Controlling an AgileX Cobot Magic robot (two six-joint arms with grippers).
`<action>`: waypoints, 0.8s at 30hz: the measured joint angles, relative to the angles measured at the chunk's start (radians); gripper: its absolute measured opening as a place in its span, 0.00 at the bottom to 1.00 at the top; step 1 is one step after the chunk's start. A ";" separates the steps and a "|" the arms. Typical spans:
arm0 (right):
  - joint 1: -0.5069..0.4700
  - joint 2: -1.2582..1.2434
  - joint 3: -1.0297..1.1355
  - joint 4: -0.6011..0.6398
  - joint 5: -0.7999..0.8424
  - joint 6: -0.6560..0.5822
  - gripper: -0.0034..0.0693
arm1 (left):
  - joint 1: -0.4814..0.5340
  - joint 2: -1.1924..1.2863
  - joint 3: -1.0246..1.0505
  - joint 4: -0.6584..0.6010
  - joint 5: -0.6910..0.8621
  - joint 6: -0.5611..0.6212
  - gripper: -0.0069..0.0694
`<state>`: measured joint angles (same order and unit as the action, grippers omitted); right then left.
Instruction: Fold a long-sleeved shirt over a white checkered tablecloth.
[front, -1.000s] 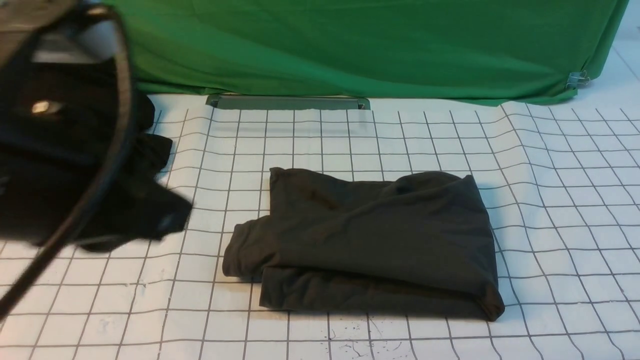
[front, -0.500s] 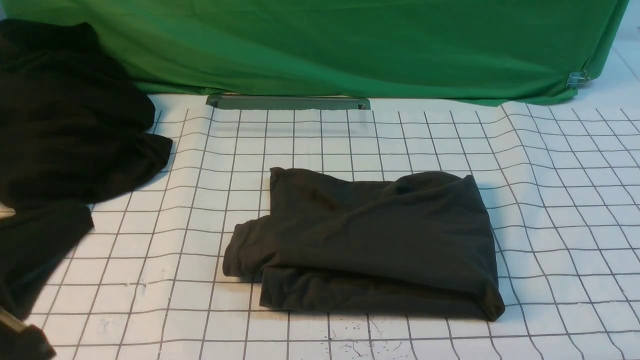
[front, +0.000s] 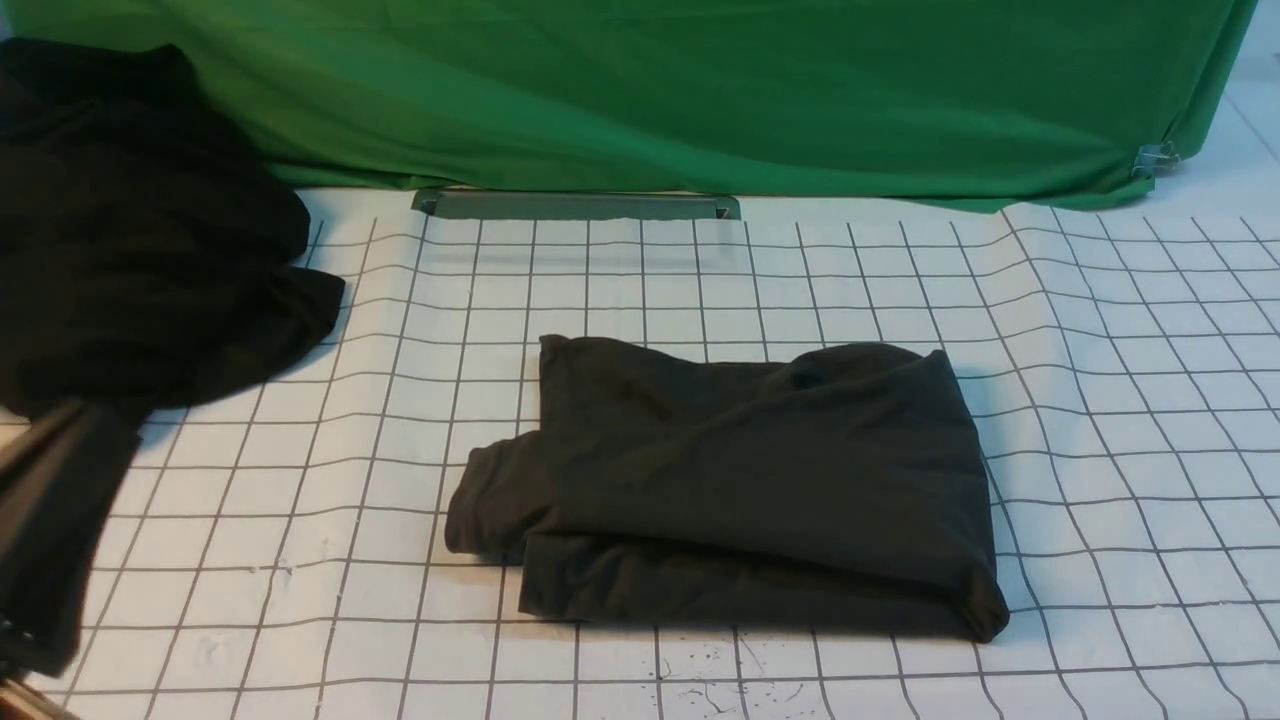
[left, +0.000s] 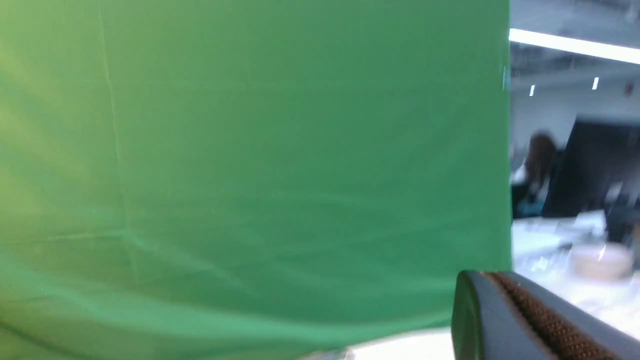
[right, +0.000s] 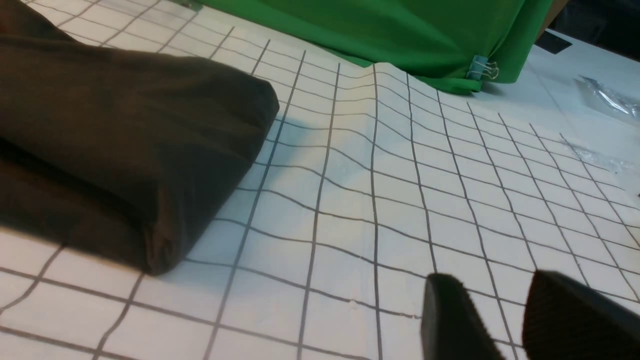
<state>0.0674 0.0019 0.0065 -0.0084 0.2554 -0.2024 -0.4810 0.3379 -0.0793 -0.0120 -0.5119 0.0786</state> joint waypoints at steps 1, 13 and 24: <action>0.000 0.000 0.000 0.000 0.000 0.000 0.36 | 0.000 0.000 0.003 0.000 0.014 0.003 0.10; 0.000 0.000 0.000 0.000 0.000 0.000 0.38 | 0.100 -0.098 0.047 -0.195 0.347 0.134 0.10; 0.000 0.000 0.000 0.000 -0.002 0.000 0.38 | 0.495 -0.334 0.086 -0.061 0.583 -0.062 0.10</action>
<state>0.0674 0.0019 0.0065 -0.0084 0.2531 -0.2024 0.0135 0.0044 0.0066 -0.0732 0.0707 0.0162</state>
